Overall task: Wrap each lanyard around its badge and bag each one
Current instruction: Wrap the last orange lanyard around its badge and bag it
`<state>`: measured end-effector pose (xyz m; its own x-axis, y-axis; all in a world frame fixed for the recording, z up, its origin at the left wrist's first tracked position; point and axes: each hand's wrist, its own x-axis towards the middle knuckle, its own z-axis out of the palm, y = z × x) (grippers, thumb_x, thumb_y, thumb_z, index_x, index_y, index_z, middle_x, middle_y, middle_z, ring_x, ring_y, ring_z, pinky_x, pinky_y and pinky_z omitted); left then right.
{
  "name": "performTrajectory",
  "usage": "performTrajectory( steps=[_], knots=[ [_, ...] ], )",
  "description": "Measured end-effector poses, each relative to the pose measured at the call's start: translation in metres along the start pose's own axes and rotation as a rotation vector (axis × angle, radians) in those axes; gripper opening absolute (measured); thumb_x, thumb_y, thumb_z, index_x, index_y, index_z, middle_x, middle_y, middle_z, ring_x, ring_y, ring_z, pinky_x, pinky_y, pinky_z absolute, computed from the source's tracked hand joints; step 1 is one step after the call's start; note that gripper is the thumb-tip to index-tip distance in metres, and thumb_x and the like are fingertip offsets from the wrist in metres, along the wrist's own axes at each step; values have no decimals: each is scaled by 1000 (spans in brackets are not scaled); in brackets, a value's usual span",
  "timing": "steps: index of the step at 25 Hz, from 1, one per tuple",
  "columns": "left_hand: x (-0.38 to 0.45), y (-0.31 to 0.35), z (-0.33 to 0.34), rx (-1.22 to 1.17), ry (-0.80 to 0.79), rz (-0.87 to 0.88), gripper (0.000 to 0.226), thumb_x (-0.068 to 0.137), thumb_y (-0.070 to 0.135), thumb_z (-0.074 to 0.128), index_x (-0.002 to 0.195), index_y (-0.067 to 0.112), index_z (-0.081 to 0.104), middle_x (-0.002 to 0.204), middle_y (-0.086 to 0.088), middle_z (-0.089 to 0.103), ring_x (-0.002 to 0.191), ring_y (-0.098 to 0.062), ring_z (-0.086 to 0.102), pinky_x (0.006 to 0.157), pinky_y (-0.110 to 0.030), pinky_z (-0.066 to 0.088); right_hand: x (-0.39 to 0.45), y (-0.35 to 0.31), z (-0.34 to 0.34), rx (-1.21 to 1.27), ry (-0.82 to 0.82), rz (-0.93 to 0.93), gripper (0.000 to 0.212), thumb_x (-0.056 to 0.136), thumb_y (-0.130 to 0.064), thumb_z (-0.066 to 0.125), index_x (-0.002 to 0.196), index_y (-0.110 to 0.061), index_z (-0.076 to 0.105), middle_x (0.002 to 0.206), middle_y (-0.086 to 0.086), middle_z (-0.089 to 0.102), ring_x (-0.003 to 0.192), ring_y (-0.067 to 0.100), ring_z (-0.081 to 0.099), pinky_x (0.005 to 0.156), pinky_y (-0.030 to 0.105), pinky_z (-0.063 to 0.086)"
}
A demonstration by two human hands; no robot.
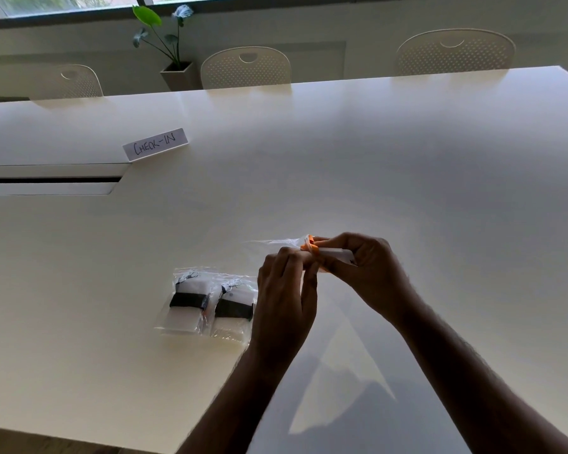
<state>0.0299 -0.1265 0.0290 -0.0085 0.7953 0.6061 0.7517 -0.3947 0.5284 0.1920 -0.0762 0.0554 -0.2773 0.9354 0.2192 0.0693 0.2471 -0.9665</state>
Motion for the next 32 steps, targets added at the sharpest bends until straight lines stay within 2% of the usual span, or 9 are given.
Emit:
performTrajectory(
  steps=[5,9,11,13,19,23,25,28,32],
  knots=[
    [1,-1,0,7,9,-13,8,100,17,64,99,9,67,100,-2,66,96,-17,58,87,-31,50,-5,-1,0,-87,16,-90,14,88,-10,82,103,-10,80,116,-5,79,113,3,73,94,18,57],
    [3,2,-2,-27,40,-48,4,98,13,65,98,9,67,99,-1,66,95,-18,58,87,-26,48,-4,1,1,-144,57,-146,13,88,-10,82,101,-9,79,122,-2,77,112,3,73,93,20,58],
    [4,4,-2,-42,46,-70,2,97,11,66,97,10,67,99,0,66,96,-18,59,88,-26,48,-4,-2,-1,-190,63,-157,10,88,-11,83,95,-16,80,122,-7,76,109,0,73,90,20,59],
    [4,4,-3,-45,50,-76,1,97,10,66,97,9,68,99,0,67,96,-19,60,88,-26,48,-4,-5,-2,-236,70,-175,14,87,-13,83,95,-24,79,121,-10,75,106,-3,73,87,21,61],
    [3,2,1,-53,-13,-7,12,99,20,63,100,10,70,103,-3,69,102,-17,59,92,-30,51,2,2,-2,-292,79,-118,15,89,-20,81,104,-23,83,102,-9,71,94,9,71,71,17,55],
    [4,2,5,-28,-38,-54,12,99,25,63,97,14,68,100,0,69,100,-17,59,88,-39,54,1,1,6,-73,106,27,11,89,-19,82,100,-18,84,87,-3,76,75,7,71,63,25,55],
    [5,4,5,1,-59,-71,8,99,24,63,96,16,65,98,2,67,95,-17,59,85,-42,53,0,1,7,0,106,75,9,92,-24,80,99,-20,83,83,4,80,72,18,72,64,36,59],
    [7,4,4,13,-66,-103,5,100,23,61,97,18,61,97,3,64,93,-16,57,84,-43,53,-3,6,4,81,33,140,12,99,-21,71,104,-19,81,90,10,81,82,30,76,73,44,59],
    [8,0,2,-4,-42,-97,6,101,20,54,104,17,58,107,2,62,102,-20,57,91,-44,51,-3,8,-5,-4,-146,170,19,102,-21,67,117,-29,77,101,4,80,95,24,77,87,52,61]
  ],
)
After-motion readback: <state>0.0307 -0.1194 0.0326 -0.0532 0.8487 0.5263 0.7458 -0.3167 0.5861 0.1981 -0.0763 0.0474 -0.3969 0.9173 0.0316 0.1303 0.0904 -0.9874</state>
